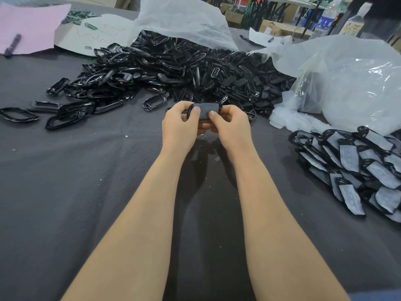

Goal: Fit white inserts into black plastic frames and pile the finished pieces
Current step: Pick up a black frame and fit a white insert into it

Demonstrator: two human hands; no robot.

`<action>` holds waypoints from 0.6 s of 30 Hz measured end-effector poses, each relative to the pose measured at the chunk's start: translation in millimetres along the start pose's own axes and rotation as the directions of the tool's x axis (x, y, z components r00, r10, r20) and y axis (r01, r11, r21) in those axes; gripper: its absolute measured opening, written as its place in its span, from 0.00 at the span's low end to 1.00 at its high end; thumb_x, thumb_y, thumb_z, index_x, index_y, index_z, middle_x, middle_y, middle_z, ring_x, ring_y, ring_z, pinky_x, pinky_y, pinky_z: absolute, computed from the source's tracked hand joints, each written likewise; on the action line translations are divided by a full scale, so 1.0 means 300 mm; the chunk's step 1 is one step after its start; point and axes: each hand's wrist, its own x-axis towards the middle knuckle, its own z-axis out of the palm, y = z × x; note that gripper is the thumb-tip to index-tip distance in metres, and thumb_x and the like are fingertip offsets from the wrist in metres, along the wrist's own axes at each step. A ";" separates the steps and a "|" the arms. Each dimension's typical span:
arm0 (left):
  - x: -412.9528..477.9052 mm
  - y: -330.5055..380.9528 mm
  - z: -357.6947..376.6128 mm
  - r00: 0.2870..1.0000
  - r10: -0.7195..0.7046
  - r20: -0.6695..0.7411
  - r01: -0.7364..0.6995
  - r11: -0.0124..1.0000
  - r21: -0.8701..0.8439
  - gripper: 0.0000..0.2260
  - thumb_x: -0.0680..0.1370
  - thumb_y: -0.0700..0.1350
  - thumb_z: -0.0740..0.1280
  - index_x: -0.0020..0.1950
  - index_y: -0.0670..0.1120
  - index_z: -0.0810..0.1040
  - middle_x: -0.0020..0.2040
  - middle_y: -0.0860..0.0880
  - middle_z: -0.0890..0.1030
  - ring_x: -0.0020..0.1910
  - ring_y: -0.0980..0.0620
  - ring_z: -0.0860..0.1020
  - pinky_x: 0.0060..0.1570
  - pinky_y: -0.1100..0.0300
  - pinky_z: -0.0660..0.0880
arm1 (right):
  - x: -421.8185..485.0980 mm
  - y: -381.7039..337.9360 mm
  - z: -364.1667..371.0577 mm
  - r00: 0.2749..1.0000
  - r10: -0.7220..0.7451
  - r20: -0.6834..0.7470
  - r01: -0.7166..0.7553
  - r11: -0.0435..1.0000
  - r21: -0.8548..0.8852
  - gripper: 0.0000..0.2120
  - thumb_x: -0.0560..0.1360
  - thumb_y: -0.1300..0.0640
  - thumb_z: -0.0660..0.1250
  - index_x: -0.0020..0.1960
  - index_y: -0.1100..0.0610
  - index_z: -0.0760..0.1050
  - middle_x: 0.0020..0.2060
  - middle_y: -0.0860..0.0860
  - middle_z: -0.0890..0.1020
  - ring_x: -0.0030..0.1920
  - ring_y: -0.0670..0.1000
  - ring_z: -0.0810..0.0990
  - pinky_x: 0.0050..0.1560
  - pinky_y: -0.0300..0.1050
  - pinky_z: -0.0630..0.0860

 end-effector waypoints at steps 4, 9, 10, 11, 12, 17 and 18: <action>-0.001 0.006 0.001 0.999 -0.014 -0.039 0.013 1.000 -0.016 0.08 0.80 0.41 0.61 0.43 0.49 0.76 0.39 0.47 0.84 0.35 0.53 0.84 0.35 0.62 0.79 | -0.004 -0.002 0.005 1.000 -0.011 0.010 0.011 1.000 0.006 0.06 0.76 0.61 0.67 0.43 0.52 0.74 0.42 0.55 0.83 0.44 0.55 0.84 0.42 0.42 0.79; -0.002 0.010 -0.001 0.999 -0.021 -0.030 0.020 0.999 -0.043 0.07 0.80 0.41 0.61 0.44 0.48 0.76 0.39 0.47 0.84 0.35 0.52 0.84 0.34 0.62 0.79 | -0.003 -0.003 0.002 1.000 -0.007 0.016 0.007 1.000 0.008 0.04 0.77 0.61 0.66 0.44 0.54 0.74 0.44 0.57 0.83 0.45 0.56 0.83 0.44 0.44 0.81; -0.003 0.011 -0.002 0.999 -0.020 -0.024 0.019 0.999 -0.050 0.07 0.80 0.41 0.61 0.44 0.48 0.76 0.38 0.48 0.84 0.35 0.53 0.84 0.34 0.62 0.79 | -0.003 -0.004 0.002 1.000 -0.006 0.015 0.006 1.000 0.010 0.04 0.77 0.61 0.66 0.44 0.54 0.74 0.43 0.56 0.83 0.44 0.55 0.83 0.43 0.42 0.80; -0.004 0.011 -0.003 1.000 -0.017 -0.019 0.016 0.998 -0.054 0.06 0.80 0.41 0.62 0.45 0.48 0.76 0.37 0.48 0.84 0.35 0.53 0.84 0.34 0.63 0.79 | -0.004 -0.005 0.001 1.000 -0.006 0.016 0.005 1.000 0.011 0.05 0.77 0.61 0.66 0.44 0.53 0.74 0.43 0.56 0.83 0.44 0.53 0.83 0.41 0.40 0.79; -0.004 0.011 -0.004 1.000 -0.013 -0.015 0.012 0.998 -0.057 0.06 0.80 0.41 0.62 0.45 0.48 0.76 0.37 0.48 0.83 0.34 0.53 0.84 0.34 0.63 0.78 | -0.005 -0.006 0.000 1.000 -0.006 0.018 0.005 1.000 0.013 0.05 0.77 0.61 0.66 0.44 0.53 0.74 0.42 0.55 0.83 0.43 0.52 0.82 0.41 0.39 0.78; -0.006 0.011 -0.005 1.000 -0.013 -0.011 0.012 0.998 -0.066 0.05 0.80 0.41 0.63 0.44 0.48 0.76 0.38 0.48 0.83 0.33 0.54 0.84 0.33 0.64 0.78 | -0.008 -0.006 0.002 1.000 0.002 0.021 -0.002 1.000 0.003 0.04 0.77 0.61 0.66 0.44 0.54 0.74 0.43 0.56 0.83 0.43 0.53 0.82 0.42 0.40 0.79; -0.006 0.011 -0.004 1.000 -0.015 -0.018 0.014 0.998 -0.062 0.06 0.80 0.41 0.63 0.44 0.48 0.76 0.38 0.48 0.83 0.33 0.54 0.84 0.32 0.64 0.77 | -0.008 -0.006 0.003 1.000 0.003 0.021 -0.003 1.000 0.007 0.04 0.77 0.61 0.66 0.44 0.54 0.74 0.43 0.56 0.83 0.44 0.53 0.82 0.42 0.40 0.79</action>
